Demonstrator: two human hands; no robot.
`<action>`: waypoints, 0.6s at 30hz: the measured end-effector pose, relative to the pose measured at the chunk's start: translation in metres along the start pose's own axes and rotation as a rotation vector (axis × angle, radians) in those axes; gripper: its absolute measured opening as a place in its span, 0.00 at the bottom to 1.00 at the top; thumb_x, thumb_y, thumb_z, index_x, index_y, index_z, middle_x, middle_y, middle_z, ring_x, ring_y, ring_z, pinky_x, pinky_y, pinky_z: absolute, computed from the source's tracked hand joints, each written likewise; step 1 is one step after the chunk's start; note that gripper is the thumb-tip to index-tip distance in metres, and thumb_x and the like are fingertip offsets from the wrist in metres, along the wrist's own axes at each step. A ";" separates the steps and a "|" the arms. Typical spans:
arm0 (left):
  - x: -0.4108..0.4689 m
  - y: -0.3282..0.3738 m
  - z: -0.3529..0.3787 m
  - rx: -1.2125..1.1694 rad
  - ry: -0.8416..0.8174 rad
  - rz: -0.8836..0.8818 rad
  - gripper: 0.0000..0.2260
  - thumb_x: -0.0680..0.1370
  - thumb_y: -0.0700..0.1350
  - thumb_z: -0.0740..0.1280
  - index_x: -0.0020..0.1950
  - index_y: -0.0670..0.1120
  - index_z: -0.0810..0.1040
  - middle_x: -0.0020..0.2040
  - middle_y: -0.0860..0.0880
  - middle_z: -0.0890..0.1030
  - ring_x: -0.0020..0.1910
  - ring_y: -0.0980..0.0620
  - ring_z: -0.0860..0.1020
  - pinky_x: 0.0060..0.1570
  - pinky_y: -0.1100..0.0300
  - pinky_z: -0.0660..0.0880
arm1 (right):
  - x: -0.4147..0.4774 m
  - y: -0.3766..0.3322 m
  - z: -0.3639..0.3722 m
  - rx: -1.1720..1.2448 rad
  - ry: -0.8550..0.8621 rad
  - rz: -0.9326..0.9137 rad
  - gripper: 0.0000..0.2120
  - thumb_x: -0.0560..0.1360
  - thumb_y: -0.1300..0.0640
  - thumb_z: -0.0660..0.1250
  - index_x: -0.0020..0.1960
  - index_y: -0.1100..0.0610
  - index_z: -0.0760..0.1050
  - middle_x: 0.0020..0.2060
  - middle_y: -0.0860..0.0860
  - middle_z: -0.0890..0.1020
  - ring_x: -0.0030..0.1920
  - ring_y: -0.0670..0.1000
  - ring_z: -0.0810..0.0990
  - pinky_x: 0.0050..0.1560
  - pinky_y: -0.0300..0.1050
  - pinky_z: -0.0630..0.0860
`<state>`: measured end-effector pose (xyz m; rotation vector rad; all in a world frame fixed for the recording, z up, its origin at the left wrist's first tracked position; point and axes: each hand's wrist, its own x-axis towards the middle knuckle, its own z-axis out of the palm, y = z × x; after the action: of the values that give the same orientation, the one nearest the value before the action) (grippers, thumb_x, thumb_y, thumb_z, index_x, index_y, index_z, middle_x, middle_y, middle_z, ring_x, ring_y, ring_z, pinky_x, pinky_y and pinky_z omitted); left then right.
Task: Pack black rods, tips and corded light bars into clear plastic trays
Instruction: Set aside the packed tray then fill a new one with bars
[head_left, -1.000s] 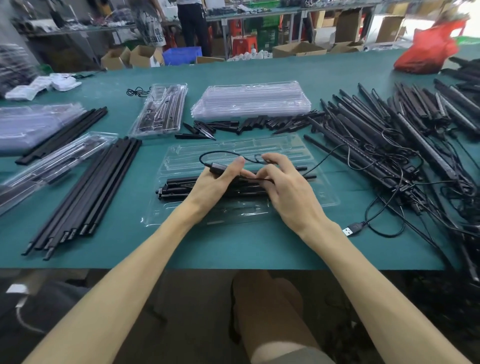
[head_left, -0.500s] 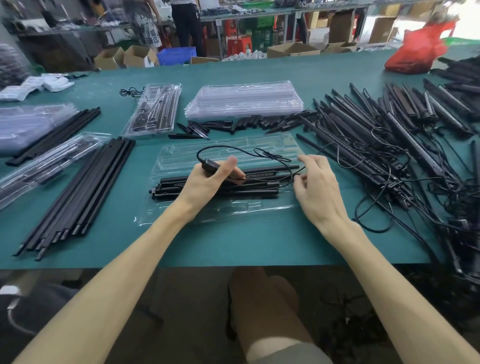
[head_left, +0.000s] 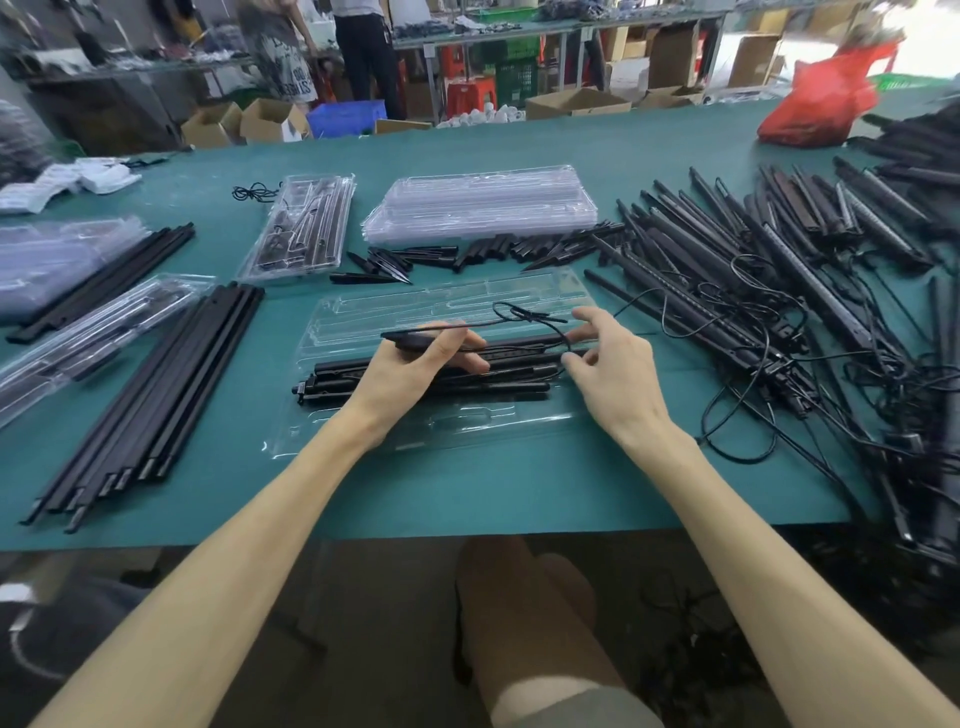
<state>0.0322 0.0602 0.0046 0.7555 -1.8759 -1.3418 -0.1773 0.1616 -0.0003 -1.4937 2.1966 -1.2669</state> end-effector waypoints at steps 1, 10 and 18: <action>0.000 0.000 0.000 -0.001 -0.003 -0.004 0.15 0.82 0.57 0.64 0.55 0.48 0.84 0.47 0.46 0.87 0.56 0.50 0.84 0.65 0.56 0.69 | 0.000 0.000 0.000 0.012 0.007 -0.005 0.22 0.78 0.62 0.67 0.71 0.53 0.71 0.55 0.47 0.81 0.44 0.48 0.77 0.55 0.46 0.76; 0.001 0.000 -0.003 -0.034 -0.003 -0.003 0.12 0.79 0.55 0.71 0.55 0.47 0.84 0.51 0.44 0.87 0.54 0.44 0.85 0.65 0.51 0.76 | 0.003 0.004 -0.011 0.153 0.055 -0.039 0.11 0.75 0.70 0.69 0.45 0.54 0.82 0.46 0.50 0.79 0.40 0.47 0.77 0.47 0.33 0.71; 0.006 -0.003 -0.011 -0.120 -0.006 0.026 0.13 0.80 0.46 0.71 0.61 0.42 0.81 0.55 0.40 0.85 0.56 0.41 0.83 0.64 0.51 0.77 | -0.004 0.006 -0.033 -0.130 -0.329 -0.130 0.20 0.73 0.72 0.62 0.60 0.57 0.82 0.58 0.52 0.79 0.57 0.52 0.78 0.60 0.43 0.73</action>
<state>0.0380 0.0484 0.0051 0.6641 -1.7863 -1.4272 -0.1989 0.1834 0.0145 -1.7750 2.0252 -0.8477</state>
